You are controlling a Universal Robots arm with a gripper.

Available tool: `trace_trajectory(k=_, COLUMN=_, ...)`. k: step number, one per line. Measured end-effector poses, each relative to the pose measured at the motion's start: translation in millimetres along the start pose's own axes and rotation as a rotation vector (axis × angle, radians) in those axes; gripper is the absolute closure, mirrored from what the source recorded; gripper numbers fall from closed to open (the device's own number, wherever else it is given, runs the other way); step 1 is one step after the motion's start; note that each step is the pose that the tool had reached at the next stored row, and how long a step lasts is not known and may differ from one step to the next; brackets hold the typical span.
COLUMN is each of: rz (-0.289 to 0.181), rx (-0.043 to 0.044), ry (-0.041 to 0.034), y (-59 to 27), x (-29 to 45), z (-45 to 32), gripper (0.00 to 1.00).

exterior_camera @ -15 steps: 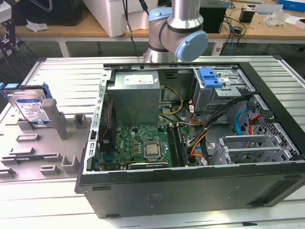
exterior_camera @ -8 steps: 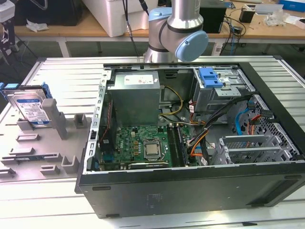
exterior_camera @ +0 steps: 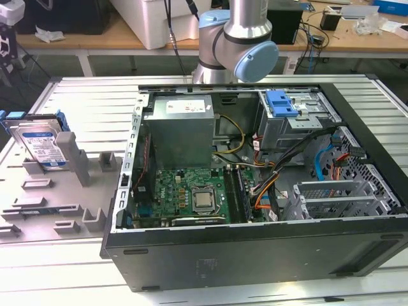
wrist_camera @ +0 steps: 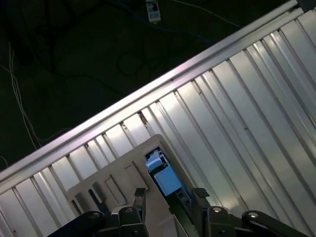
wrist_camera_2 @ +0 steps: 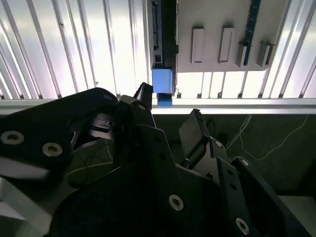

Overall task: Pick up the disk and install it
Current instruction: 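Pick up the disk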

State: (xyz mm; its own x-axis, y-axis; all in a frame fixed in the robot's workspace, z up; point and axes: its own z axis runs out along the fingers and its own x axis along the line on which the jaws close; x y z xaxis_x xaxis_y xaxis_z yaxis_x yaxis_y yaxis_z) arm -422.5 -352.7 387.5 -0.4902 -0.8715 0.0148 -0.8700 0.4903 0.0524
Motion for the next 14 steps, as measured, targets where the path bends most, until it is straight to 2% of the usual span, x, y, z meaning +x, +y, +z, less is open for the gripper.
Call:
trace_trajectory(k=9, rz=-0.193, rx=0.0033, ry=0.0112, y=0.0, x=0.0, z=0.2, gripper=0.50)
trace_trajectory(k=14, rz=-0.203, rx=0.0036, ry=0.0119, y=0.0, x=0.0, z=0.2, gripper=0.50)
